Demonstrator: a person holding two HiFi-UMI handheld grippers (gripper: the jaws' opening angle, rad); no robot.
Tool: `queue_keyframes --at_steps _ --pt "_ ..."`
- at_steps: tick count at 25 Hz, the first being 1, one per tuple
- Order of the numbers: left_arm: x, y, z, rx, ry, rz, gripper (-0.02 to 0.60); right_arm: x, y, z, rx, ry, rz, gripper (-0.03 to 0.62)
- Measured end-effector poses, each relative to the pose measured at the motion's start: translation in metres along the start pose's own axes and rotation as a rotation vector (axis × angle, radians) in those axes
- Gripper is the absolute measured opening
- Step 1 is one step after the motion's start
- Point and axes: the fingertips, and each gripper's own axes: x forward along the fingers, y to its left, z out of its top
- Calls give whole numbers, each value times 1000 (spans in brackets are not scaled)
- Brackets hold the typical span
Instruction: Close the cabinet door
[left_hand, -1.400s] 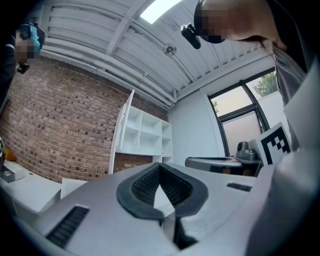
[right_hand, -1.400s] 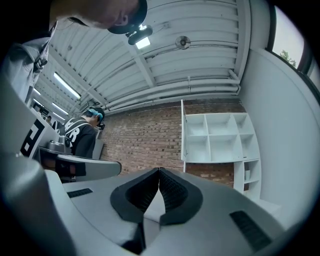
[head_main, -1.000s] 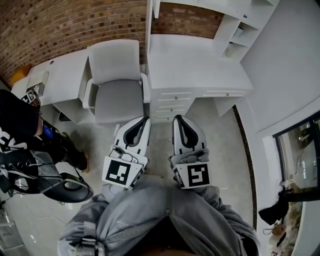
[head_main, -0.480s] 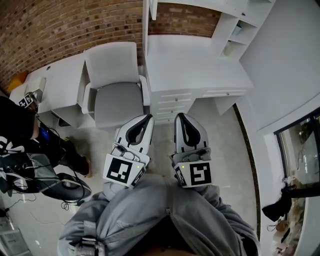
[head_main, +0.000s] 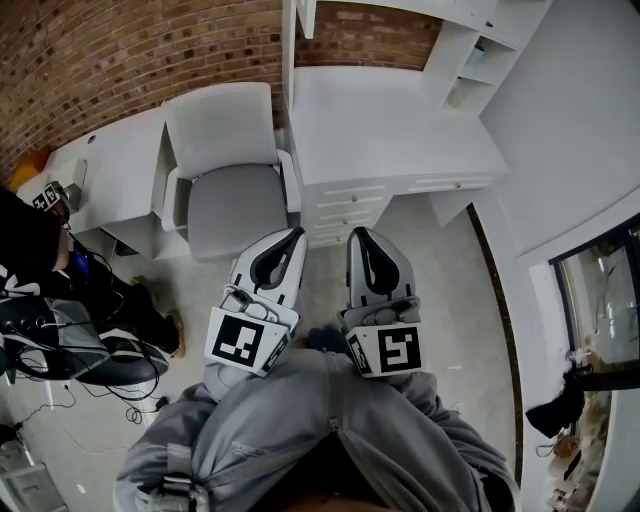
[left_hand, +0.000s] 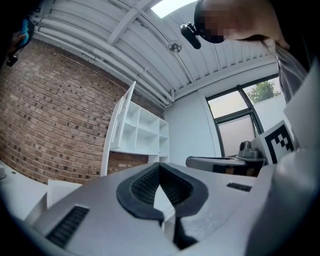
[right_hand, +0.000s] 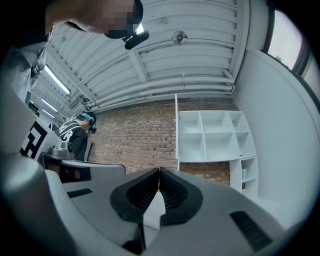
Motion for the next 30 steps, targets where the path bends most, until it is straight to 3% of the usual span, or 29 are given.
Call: queue_keyframes --at_steps 15,30 --pt "49 38 -2 8 -23 45 6 66 -20 -11 -2 -29 71 27" --pt "135 81 -12 6 -3 80 6 146 -74 -37 24 -2 109 27"
